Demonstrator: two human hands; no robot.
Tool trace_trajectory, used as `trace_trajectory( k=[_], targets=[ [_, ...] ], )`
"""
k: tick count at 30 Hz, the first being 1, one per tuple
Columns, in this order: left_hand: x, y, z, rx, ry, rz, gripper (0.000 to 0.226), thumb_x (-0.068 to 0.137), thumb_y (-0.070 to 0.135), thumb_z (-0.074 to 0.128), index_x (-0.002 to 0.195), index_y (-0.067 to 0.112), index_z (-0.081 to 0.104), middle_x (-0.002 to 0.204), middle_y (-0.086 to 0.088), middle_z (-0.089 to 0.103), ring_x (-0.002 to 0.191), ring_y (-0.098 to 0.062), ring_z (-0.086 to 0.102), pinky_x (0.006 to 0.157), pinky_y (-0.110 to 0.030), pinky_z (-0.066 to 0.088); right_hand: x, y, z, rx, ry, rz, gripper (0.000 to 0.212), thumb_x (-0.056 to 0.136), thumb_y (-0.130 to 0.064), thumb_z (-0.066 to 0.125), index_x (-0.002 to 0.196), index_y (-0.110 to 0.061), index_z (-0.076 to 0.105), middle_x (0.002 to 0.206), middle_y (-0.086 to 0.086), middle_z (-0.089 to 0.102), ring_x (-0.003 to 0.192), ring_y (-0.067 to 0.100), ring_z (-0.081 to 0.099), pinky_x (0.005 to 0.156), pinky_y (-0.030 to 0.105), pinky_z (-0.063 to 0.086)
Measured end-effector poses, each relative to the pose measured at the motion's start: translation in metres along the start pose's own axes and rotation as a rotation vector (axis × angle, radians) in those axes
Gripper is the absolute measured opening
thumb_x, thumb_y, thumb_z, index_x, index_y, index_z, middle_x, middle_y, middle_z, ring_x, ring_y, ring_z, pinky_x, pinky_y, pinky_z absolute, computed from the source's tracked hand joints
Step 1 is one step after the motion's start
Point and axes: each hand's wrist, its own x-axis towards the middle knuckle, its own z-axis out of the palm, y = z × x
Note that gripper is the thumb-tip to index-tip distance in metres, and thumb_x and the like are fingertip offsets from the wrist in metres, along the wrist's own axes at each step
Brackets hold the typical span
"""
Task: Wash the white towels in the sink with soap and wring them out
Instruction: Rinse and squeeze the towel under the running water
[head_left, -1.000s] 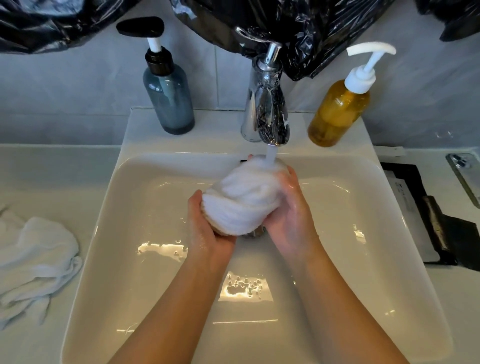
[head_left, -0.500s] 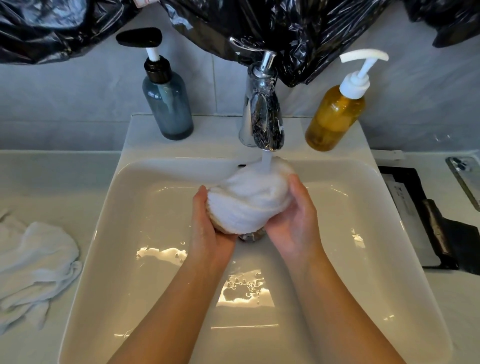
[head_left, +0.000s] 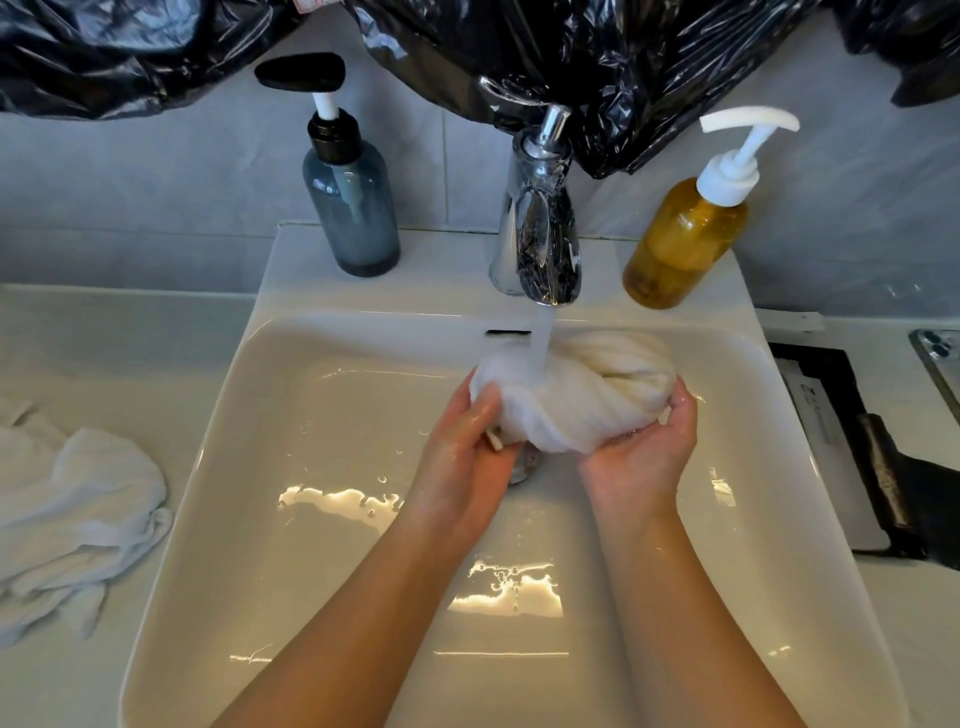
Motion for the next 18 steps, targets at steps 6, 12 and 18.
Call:
trace_trajectory(
  k=[6, 12, 18],
  targets=[
    [0.0, 0.005, -0.005, -0.062, 0.102, -0.089, 0.06, 0.096, 0.057, 0.035, 0.125, 0.01, 0.059, 0.116, -0.014, 0.069, 0.098, -0.024, 0.068, 0.086, -0.035, 0.043, -0.003, 0.009, 0.005, -0.152, -0.129, 0.029, 0.044, 0.097, -0.037, 0.043, 0.116, -0.008, 0.07, 0.115, 0.014, 0.069, 0.118, 0.028, 0.062, 0.102, 0.038, 0.048],
    [-0.005, 0.019, -0.017, -0.014, 0.171, 0.048, 0.055, 0.099, 0.048, 0.045, 0.132, 0.006, 0.056, 0.129, -0.019, 0.063, 0.12, -0.03, 0.061, 0.095, -0.041, 0.054, -0.012, 0.016, 0.011, -0.265, -0.243, 0.097, 0.039, 0.09, -0.032, 0.048, 0.111, -0.01, 0.072, 0.112, 0.012, 0.073, 0.112, 0.025, 0.067, 0.098, 0.036, 0.052],
    [0.001, 0.026, -0.021, 0.155, 0.334, 0.379, 0.021, 0.085, 0.031, 0.058, 0.101, 0.018, 0.062, 0.098, -0.006, 0.067, 0.095, -0.021, 0.066, 0.081, -0.037, 0.055, -0.012, 0.028, 0.014, -0.334, -0.18, 0.233, 0.079, 0.084, -0.067, 0.048, 0.134, -0.007, 0.058, 0.13, 0.02, 0.064, 0.123, 0.035, 0.06, 0.108, 0.05, 0.043]
  ],
)
